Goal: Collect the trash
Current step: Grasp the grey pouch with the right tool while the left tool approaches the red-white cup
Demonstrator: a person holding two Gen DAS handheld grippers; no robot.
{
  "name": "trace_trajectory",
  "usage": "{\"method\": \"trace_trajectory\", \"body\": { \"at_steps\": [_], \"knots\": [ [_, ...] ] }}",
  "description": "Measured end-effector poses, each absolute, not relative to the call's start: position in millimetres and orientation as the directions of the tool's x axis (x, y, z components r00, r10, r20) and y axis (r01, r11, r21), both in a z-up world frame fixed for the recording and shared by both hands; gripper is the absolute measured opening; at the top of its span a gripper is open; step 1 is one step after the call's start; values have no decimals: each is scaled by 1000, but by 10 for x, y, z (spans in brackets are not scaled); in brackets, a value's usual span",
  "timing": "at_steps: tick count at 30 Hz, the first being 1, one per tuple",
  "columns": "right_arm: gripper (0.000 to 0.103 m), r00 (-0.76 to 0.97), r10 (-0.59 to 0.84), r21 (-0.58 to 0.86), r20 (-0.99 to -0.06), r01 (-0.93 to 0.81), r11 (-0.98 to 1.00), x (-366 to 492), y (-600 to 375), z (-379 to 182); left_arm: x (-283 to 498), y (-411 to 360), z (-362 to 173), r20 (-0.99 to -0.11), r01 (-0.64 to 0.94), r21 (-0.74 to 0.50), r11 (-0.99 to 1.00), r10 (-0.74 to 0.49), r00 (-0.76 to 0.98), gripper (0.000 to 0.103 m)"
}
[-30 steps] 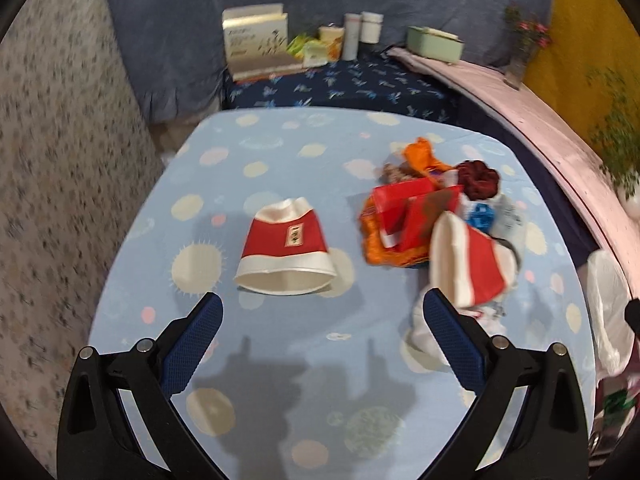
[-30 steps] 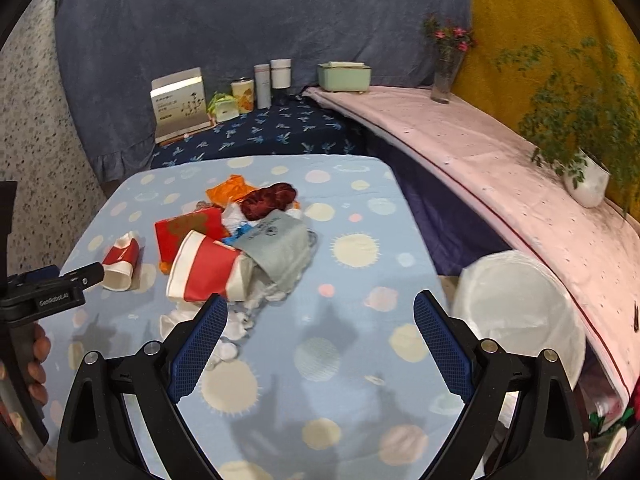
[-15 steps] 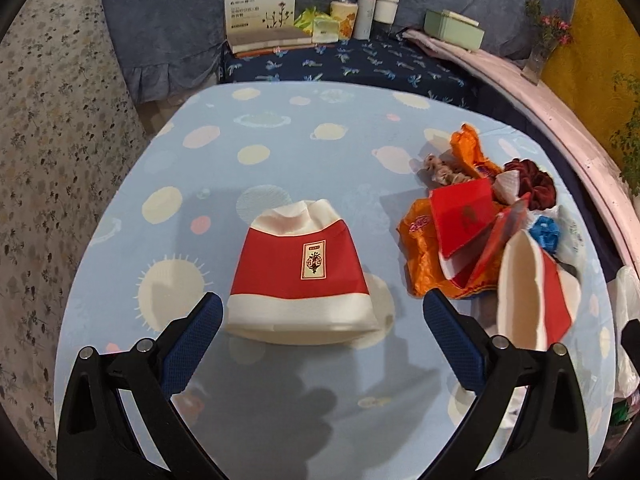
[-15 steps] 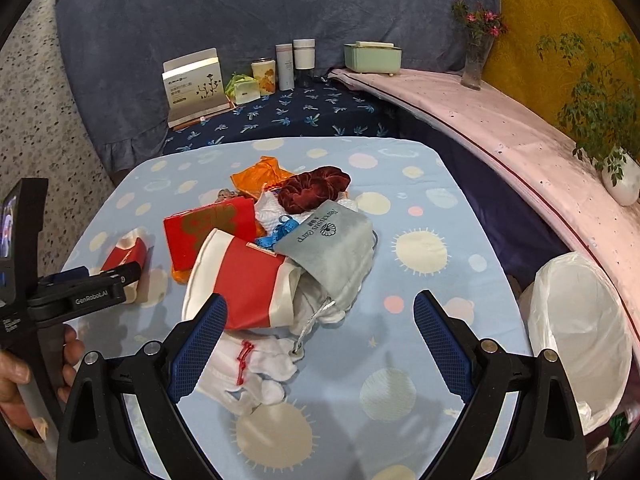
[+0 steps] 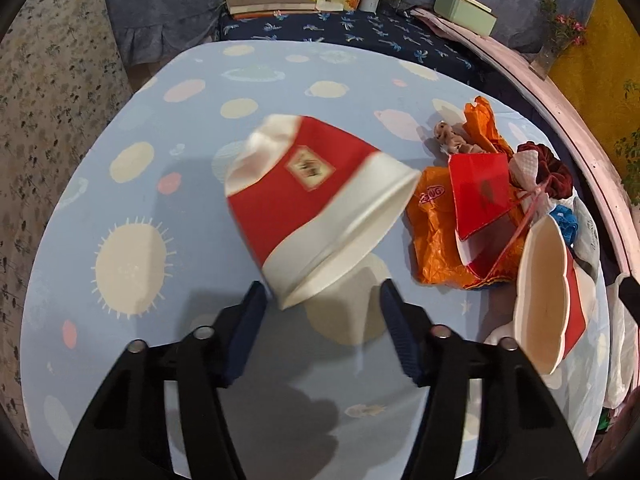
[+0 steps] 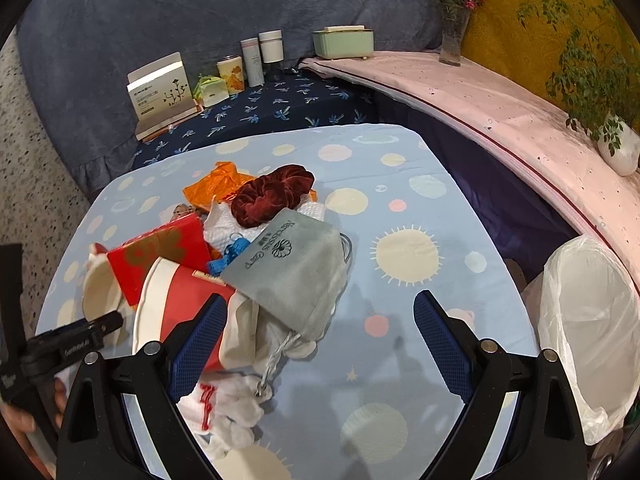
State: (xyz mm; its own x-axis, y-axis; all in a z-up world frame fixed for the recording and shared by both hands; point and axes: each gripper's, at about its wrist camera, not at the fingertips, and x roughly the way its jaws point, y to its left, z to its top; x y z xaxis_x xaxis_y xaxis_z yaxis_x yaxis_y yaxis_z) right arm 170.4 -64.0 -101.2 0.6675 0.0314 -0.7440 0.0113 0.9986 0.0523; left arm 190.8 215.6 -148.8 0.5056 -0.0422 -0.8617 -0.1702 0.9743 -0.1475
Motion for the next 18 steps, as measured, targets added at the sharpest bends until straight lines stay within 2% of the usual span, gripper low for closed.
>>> {"method": "trace_trajectory", "body": {
  "at_steps": [1, 5, 7, 12, 13, 15, 18],
  "knots": [
    [88, 667, 35, 56, -744, 10, 998, 1728, -636, -1020, 1895, 2143, -1488, -862, -163, -149, 975, -47, 505, 34],
    [78, 652, 49, 59, -757, -7, 998, 1831, -575, -1094, 1882, 2142, -1487, -858, -164, -170, 972, -64, 509, 23],
    [70, 636, 61, 69, -769, -13, 998, 1884, -547, -1149, 1877, 2149, -1493, -857, -164, -182, 969, -75, 510, 10],
    [31, 608, 95, 78, -788, -55, 995, 1920, -481, -1265, 1821, 2142, -1478, -850, -152, -222, 963, -115, 514, 0],
    [27, 606, 100, 79, -789, -60, 995, 1916, -474, -1268, 1801, 2129, -1469, -847, -146, -229, 962, -123, 517, 0],
    [8, 596, 118, 91, -794, -76, 993, 1911, -477, -1268, 1767, 2103, -1453, -843, -135, -234, 963, -132, 521, 0],
    [5, 601, 130, 100, -788, -83, 991, 1840, -511, -1238, 1691, 2042, -1401, -834, -116, -239, 964, -142, 533, 0]
  ]
}}
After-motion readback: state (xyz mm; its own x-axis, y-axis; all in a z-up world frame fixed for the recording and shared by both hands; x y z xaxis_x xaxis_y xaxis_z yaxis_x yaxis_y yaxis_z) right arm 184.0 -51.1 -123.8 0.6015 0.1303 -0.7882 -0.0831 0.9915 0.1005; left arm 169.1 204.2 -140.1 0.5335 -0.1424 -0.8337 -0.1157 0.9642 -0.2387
